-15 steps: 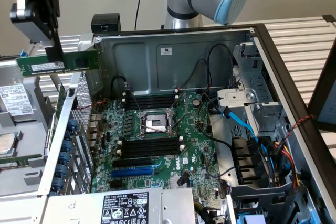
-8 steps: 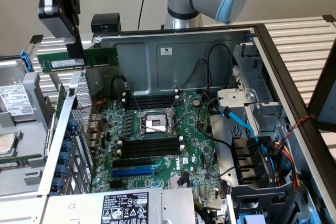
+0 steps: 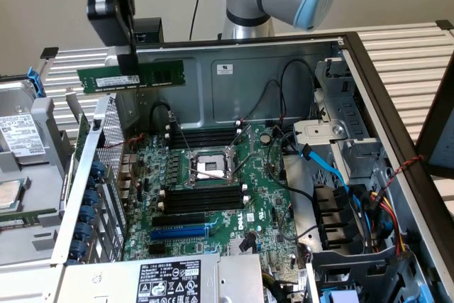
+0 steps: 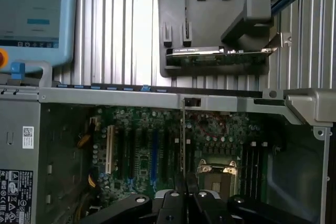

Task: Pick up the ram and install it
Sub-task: 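Pick up the ram and move it above insertion slot, then insert the ram into the slot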

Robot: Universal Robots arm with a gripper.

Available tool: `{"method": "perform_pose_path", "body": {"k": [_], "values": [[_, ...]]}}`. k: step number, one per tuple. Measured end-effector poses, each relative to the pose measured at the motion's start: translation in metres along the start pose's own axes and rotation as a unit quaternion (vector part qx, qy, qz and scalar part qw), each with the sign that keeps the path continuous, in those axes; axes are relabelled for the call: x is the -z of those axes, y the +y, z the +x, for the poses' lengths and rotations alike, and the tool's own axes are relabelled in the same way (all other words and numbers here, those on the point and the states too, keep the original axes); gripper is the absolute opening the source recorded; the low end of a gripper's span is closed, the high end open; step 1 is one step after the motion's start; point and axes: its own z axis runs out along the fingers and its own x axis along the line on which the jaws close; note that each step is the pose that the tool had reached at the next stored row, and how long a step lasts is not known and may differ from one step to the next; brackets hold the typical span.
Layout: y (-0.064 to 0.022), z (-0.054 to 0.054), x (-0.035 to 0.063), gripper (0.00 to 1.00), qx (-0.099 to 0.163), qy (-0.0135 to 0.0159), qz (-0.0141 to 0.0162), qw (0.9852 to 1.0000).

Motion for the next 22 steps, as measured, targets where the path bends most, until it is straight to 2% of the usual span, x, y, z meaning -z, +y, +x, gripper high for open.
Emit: {"method": "perform_pose_path", "body": {"k": [4,6,7,8,22], "values": [[-0.0157,-0.002,0.0,0.12,0.0,0.0,0.0,1.0],[-0.0443,-0.005,0.0,0.12,0.0,0.0,0.0,1.0],[-0.0556,-0.007,0.0,0.12,0.0,0.0,0.0,1.0],[-0.0635,-0.009,0.0,0.12,0.0,0.0001,-0.0001,1.0],[-0.0635,-0.009,0.0,0.12,0.0,0.0,0.0,1.0]]}}
